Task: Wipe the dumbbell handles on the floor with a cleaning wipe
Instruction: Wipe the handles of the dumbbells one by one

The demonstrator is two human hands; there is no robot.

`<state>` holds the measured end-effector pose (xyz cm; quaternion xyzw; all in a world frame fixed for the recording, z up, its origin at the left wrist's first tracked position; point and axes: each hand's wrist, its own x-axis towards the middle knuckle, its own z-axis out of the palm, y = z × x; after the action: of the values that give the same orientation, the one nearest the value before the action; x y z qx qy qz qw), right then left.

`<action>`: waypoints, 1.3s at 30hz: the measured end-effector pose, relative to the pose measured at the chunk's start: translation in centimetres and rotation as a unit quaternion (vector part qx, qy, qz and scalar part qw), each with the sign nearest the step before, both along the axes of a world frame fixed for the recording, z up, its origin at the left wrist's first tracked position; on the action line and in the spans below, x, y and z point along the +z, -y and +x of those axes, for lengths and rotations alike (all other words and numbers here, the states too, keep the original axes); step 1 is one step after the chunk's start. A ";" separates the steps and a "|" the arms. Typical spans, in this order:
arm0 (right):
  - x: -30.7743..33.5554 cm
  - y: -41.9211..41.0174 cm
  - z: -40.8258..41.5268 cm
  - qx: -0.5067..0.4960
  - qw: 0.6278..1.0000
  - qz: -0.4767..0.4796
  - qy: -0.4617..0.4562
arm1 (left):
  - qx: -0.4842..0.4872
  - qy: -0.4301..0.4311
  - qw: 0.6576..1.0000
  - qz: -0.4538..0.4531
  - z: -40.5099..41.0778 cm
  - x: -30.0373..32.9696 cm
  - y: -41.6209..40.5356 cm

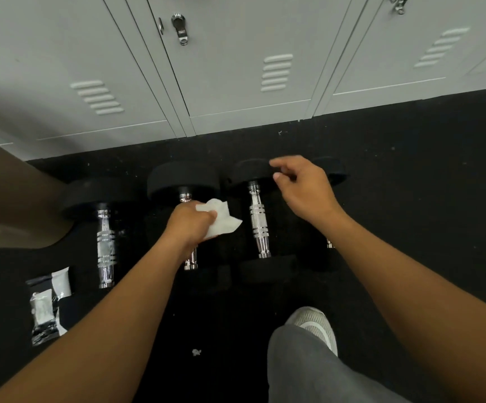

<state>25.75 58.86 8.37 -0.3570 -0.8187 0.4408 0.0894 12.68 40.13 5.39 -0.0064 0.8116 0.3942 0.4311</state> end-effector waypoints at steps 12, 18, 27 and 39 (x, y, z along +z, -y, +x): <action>-0.7 -1.1 -3.7 0.290 0.925 0.104 0.221 | 0.062 0.066 0.996 0.012 2.4 -3.7 -5.7; -0.4 -1.4 -3.5 0.290 0.924 0.099 0.227 | 0.035 0.119 0.983 0.136 3.6 -4.6 -6.6; -0.2 -1.0 -3.4 0.283 0.928 0.090 0.225 | -0.067 0.113 0.988 0.085 3.4 -3.3 -4.0; 0.3 -0.7 -3.4 0.286 0.926 0.088 0.228 | 0.160 0.132 0.974 0.090 2.3 -3.1 -6.9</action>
<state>22.39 59.55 8.62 -0.1890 -0.9197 0.2808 -0.1988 14.98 47.06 2.34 -0.1497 0.6974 0.5250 0.4643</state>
